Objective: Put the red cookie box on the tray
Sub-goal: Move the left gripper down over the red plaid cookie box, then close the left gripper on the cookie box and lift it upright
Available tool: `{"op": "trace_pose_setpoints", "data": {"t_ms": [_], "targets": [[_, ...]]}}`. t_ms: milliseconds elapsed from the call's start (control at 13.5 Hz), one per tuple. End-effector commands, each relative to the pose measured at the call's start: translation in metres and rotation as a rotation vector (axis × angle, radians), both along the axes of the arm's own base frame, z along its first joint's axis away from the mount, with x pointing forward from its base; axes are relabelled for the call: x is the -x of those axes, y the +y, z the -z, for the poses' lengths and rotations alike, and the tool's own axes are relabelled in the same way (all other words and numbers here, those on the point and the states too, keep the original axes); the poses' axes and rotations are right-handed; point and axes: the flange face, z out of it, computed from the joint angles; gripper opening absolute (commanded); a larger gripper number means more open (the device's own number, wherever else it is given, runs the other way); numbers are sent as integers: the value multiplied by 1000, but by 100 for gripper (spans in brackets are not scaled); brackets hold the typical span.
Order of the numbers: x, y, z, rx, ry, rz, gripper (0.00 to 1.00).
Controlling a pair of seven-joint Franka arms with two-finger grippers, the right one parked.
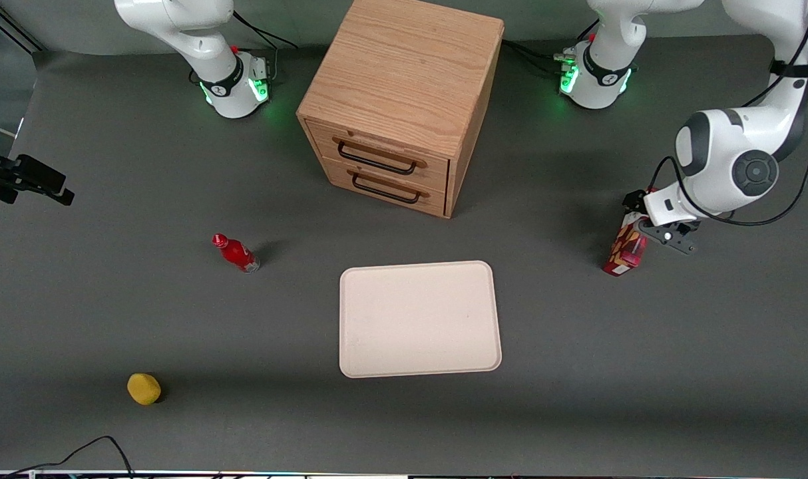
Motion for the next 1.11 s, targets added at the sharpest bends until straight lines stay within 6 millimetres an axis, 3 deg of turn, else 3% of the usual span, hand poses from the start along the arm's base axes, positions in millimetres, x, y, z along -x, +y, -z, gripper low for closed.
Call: {"op": "trace_pose_setpoints", "data": {"t_ms": [0, 222, 444, 593, 741, 889, 1037], "targets": [[-1, -3, 12, 20, -20, -2, 0], [-8, -3, 4, 59, -29, -62, 0], [-38, -3, -42, 80, 28, -65, 0], [-69, -8, -111, 100, 85, -103, 0], [-95, -25, -196, 80, 110, -208, 0], [-103, -63, -265, 43, 103, -314, 0], [-104, -99, -310, 30, 64, -416, 0]]}}
